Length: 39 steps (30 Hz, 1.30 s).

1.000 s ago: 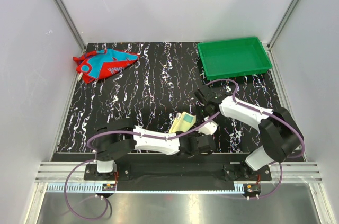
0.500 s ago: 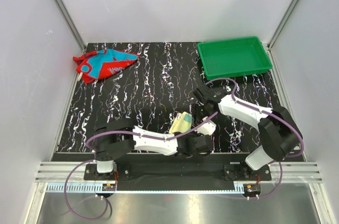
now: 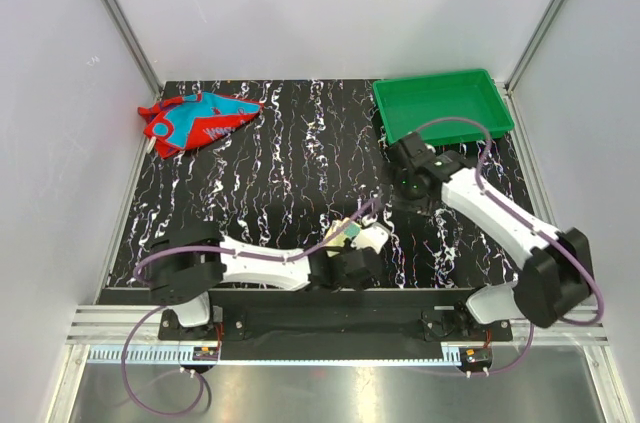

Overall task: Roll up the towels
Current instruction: Roll the towel

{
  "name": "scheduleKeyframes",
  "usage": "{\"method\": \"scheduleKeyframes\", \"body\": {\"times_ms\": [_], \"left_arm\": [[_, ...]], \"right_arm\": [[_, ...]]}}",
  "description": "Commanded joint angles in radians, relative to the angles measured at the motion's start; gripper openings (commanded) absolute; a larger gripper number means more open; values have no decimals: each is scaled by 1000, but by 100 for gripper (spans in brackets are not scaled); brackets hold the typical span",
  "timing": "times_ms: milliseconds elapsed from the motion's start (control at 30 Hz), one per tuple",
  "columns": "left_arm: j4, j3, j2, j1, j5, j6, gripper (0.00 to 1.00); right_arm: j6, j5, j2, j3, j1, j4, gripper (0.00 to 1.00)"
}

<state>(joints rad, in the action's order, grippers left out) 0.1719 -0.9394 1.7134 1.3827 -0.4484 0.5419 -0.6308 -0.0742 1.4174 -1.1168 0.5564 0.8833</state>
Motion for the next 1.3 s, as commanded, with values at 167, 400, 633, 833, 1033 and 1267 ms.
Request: {"method": "scheduleKeyframes", "body": {"times_ms": [167,400,633,833,1033,1267], "left_arm": [[-280,220,-184,-183,350,151,11],[-596,407,-253,-390,698,292,4],[-917,498,-106,-517,924,450,2],[-1190,536,48,-554,1022,569,2],[-1177,527,64,-565,1024,567,3],[-1126,505,71,-585,1037,553,4]], "right_arm": [[-3,63,-280,80,-32,-134,86],[-55,326,-382,322,-30,-380,86],[-153,459,-385,534,-26,-688,86],[-191,478,-293,614,-13,-860,86],[-210,424,-155,630,45,-946,84],[-236,389,-66,644,99,-1004,53]]}}
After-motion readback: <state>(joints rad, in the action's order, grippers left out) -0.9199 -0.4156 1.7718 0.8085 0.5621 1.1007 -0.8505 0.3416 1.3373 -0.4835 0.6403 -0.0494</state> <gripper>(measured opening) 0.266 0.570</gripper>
